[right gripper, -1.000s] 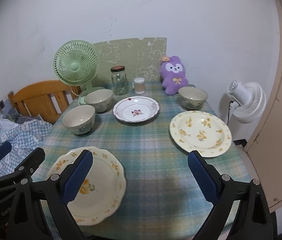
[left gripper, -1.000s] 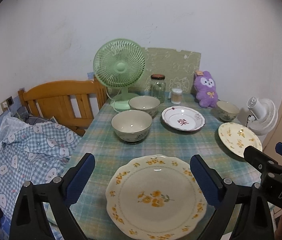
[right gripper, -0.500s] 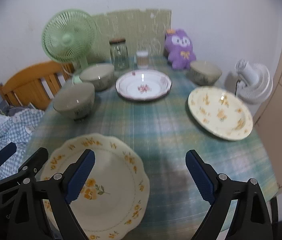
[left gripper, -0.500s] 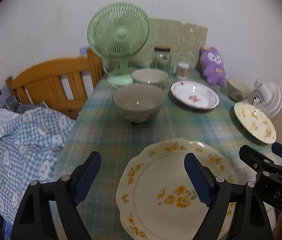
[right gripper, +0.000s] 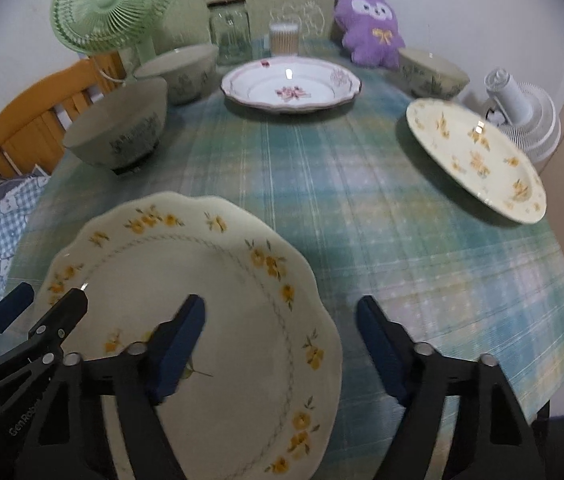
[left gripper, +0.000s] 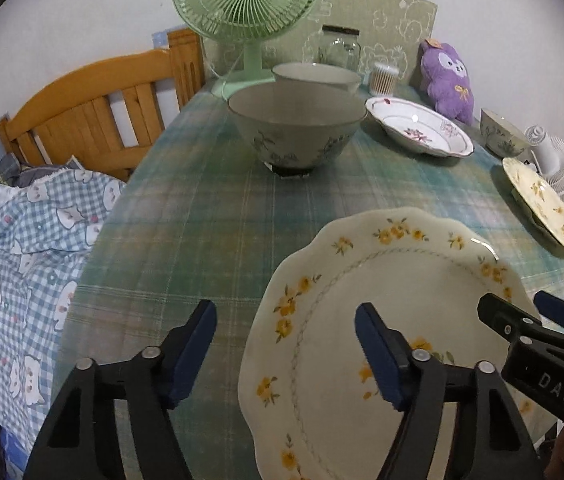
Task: Organize plates and bowls
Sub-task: 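Grasp the rim of the yellow-flowered plate with both grippers, then lift the yellow-flowered plate with both grippers toward the other flowered plate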
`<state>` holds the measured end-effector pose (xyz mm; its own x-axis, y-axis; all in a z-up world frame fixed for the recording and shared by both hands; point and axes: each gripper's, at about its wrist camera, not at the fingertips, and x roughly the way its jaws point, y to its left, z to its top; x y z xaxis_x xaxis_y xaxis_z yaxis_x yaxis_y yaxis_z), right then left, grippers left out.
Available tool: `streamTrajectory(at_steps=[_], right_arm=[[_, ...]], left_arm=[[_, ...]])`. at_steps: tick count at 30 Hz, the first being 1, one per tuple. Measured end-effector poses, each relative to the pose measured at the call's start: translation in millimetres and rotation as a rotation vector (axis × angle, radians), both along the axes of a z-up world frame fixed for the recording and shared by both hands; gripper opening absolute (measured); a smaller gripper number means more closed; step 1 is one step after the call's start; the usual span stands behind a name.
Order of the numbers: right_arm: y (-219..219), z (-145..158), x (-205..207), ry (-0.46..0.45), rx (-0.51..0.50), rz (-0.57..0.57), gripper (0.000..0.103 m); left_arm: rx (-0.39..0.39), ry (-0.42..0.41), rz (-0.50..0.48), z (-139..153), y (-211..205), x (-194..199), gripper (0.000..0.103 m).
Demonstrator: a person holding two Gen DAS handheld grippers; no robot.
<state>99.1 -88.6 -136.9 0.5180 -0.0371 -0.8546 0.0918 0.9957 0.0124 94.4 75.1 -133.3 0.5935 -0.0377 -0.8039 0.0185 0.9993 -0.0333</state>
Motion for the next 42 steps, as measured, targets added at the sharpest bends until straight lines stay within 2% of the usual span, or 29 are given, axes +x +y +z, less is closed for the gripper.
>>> streamTrajectory(at_steps=[1, 3, 7, 22, 32, 42], right_arm=[[-0.5, -4.1, 1.2, 0.015, 0.005, -0.006, 0.071], [-1.8, -7.8, 2.7, 0.033, 0.011, -0.014, 0.067], [-2.7, -13.3, 6.1, 0.072, 0.019, -0.032, 0.057], [-10.3, -9.4, 12.0, 0.136, 0.028, -0.045, 0.056], [-69.2, 21.8, 19.1, 0.114, 0.002, -0.058, 0.053], [-134.4, 18.1, 30.8, 0.111, 0.007, -0.033, 0.053]], left_arm=[[-0.002, 0.006, -0.002, -2.2, 0.3, 1.4, 0.067], [-0.013, 0.028, -0.004, -5.3, 2.3, 4.1, 0.055], [-0.041, 0.064, -0.028, -9.2, 3.4, 9.3, 0.044], [-0.002, 0.125, -0.049, -3.6, -6.2, 14.6, 0.044], [0.007, 0.094, -0.068, 23.4, -64.4, 22.0, 0.043], [0.021, 0.102, -0.034, 16.0, -123.6, 30.7, 0.043]])
